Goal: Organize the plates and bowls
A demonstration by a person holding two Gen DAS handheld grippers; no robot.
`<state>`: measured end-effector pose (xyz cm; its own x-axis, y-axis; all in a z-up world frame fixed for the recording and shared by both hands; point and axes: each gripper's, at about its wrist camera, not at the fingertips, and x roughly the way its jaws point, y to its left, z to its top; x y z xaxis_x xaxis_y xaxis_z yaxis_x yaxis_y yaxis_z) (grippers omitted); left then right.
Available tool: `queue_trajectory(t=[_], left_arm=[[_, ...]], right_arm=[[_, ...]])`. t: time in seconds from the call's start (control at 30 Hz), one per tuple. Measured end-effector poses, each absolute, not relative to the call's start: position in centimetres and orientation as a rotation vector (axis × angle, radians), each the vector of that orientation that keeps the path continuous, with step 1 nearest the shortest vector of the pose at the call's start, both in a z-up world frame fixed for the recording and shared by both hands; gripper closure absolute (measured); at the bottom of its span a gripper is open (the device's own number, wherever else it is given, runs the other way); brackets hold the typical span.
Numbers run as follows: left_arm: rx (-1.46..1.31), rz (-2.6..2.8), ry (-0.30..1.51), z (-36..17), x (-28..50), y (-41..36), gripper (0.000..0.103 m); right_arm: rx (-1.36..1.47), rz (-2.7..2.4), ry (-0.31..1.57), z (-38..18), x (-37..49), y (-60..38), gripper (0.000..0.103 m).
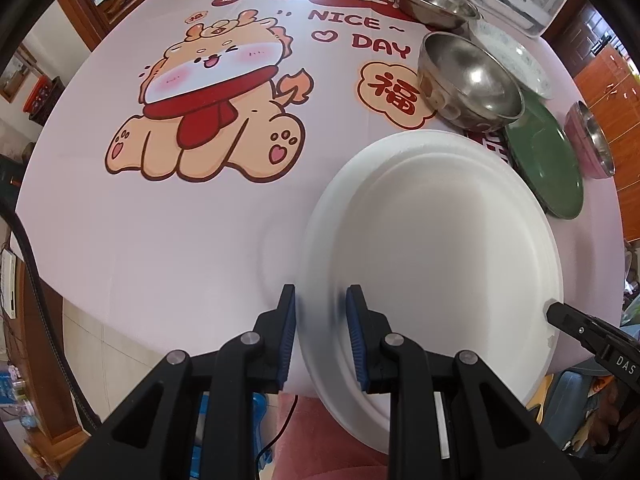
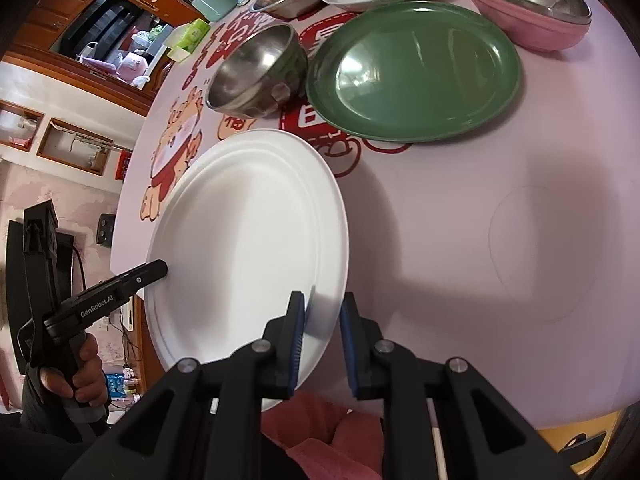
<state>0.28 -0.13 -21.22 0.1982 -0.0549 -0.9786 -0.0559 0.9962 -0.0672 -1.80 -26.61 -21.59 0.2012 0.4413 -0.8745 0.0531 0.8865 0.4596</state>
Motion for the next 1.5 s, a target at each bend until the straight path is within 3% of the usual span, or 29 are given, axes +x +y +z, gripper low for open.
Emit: queue_trajectory(t=[1.5], left_arm=[[-0.050,-0.022,1.437,-24.6,5.7,-0.6,0.077]], right_arm=[[0.337,0.176,1.399,-22.7,0.5,-25.5,0.081]])
